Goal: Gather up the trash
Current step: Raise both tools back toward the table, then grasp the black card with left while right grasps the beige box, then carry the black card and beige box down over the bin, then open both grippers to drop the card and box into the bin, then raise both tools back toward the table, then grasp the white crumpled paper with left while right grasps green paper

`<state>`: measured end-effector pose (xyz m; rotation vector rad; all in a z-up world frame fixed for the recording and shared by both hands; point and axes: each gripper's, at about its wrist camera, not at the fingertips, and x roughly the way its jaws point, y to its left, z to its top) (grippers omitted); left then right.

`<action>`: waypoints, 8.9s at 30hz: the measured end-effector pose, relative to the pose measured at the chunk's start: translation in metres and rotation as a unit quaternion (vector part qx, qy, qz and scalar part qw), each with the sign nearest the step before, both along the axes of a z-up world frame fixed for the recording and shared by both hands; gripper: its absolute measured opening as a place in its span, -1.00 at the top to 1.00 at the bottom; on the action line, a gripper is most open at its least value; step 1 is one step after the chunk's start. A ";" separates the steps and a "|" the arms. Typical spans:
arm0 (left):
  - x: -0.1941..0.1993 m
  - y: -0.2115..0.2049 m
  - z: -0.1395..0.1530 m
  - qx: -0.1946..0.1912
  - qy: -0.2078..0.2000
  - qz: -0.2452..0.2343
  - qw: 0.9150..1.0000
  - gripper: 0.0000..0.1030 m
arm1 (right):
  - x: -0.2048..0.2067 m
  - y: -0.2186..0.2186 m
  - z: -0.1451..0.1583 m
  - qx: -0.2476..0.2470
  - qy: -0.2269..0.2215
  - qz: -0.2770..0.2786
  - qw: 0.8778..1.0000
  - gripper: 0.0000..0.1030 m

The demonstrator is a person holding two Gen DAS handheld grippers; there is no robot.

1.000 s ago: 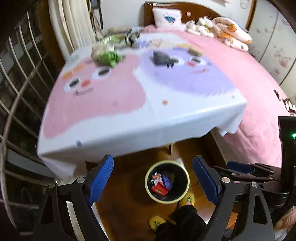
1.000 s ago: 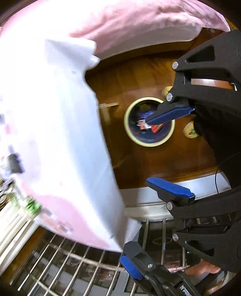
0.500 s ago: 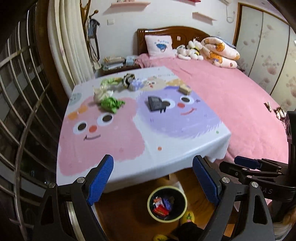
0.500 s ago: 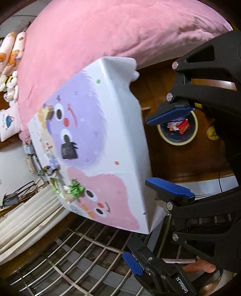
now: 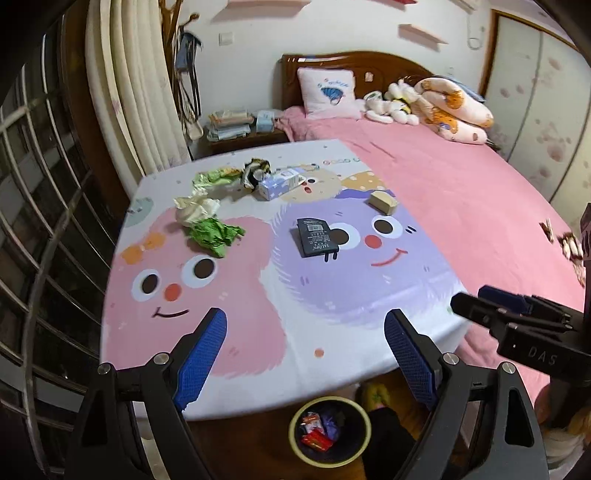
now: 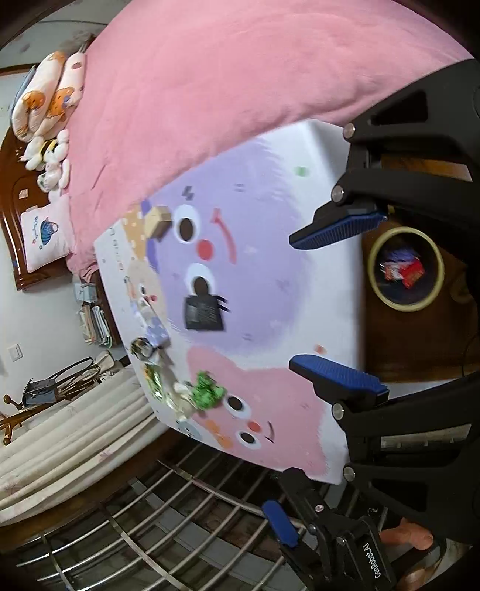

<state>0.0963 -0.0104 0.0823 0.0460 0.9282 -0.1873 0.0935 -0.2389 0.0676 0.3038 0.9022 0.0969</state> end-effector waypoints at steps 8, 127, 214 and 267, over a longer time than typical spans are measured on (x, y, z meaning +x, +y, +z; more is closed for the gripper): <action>0.124 -0.038 -0.060 -0.015 0.083 0.071 0.994 -0.72 | 0.123 -0.066 -0.038 -0.014 0.035 0.053 0.998 -0.10; -0.133 0.005 -0.324 -0.044 0.219 0.032 0.974 -0.16 | -0.102 0.054 -0.296 -0.023 0.203 0.090 0.975 0.27; -0.081 0.063 0.002 0.046 0.011 0.210 0.977 -0.68 | 0.004 0.065 -0.013 -0.003 -0.006 0.238 0.971 -0.06; 0.371 0.242 -0.125 0.020 0.130 -0.105 0.986 -0.68 | 0.351 0.269 -0.165 -0.118 0.133 0.094 0.980 0.21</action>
